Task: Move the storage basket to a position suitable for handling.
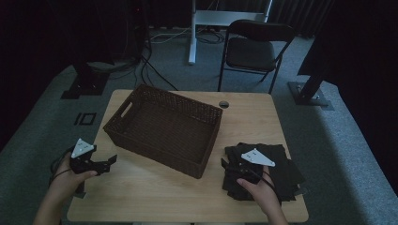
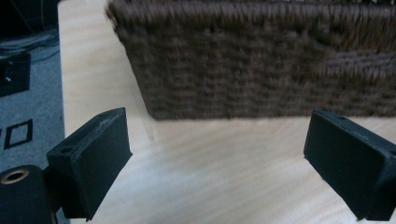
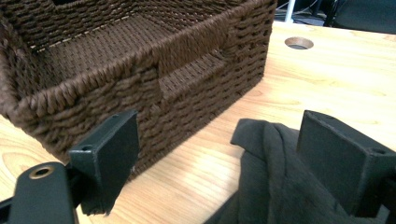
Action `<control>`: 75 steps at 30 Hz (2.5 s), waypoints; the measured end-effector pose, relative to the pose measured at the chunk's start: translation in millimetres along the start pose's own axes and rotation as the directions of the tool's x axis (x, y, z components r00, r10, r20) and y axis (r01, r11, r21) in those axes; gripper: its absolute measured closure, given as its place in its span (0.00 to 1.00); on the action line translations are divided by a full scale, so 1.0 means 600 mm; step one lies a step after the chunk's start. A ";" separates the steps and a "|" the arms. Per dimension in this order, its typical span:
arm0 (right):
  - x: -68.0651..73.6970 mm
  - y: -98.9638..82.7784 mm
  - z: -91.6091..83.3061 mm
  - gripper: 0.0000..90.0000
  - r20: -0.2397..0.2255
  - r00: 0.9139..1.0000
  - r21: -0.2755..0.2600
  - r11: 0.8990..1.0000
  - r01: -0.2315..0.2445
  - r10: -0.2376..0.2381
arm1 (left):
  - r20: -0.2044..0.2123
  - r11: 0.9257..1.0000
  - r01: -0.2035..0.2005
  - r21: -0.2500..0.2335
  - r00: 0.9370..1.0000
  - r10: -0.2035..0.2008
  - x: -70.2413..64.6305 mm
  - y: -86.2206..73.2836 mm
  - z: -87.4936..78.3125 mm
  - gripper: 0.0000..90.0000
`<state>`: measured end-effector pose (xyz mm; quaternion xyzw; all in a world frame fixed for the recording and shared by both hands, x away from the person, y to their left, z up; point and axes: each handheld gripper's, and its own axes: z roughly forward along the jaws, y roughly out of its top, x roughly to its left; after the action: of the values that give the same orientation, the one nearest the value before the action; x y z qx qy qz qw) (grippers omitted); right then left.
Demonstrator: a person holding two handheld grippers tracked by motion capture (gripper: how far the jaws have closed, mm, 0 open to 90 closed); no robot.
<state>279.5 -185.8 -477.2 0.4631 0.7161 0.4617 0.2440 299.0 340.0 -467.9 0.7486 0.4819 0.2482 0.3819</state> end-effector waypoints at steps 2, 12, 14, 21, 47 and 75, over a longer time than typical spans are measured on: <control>0.003 0.003 0.003 0.14 -0.002 1.000 -0.002 1.000 -0.003 0.003 | 0.001 1.000 0.006 -0.024 1.000 -0.006 0.006 0.013 -0.001 0.08; 0.023 0.036 0.011 0.14 -0.009 1.000 -0.032 0.999 0.008 -0.008 | 0.007 0.995 0.047 -0.085 0.999 -0.047 0.031 0.065 0.009 0.08; 0.031 0.042 0.016 0.14 -0.016 1.000 -0.034 0.999 0.017 -0.017 | 0.011 0.995 0.052 -0.090 0.999 -0.051 0.038 0.074 0.015 0.08; 0.058 0.055 0.037 0.14 -0.042 0.999 -0.038 0.999 0.017 -0.018 | -0.003 0.996 0.040 -0.084 0.999 -0.040 0.053 0.099 0.037 0.09; 0.102 0.047 0.097 0.38 -0.023 0.999 0.015 0.999 0.031 -0.031 | -0.063 0.991 0.136 -0.002 0.989 -0.136 0.094 0.105 0.141 0.66; 0.086 0.056 0.123 0.65 0.105 0.994 0.046 0.998 -0.049 0.044 | -0.088 0.977 0.205 -0.054 0.974 -0.209 0.044 0.059 0.096 0.90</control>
<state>328.2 -103.2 -476.7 0.5087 0.7027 0.4249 0.2587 371.0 336.2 -472.7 0.6733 0.5689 0.2521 0.3993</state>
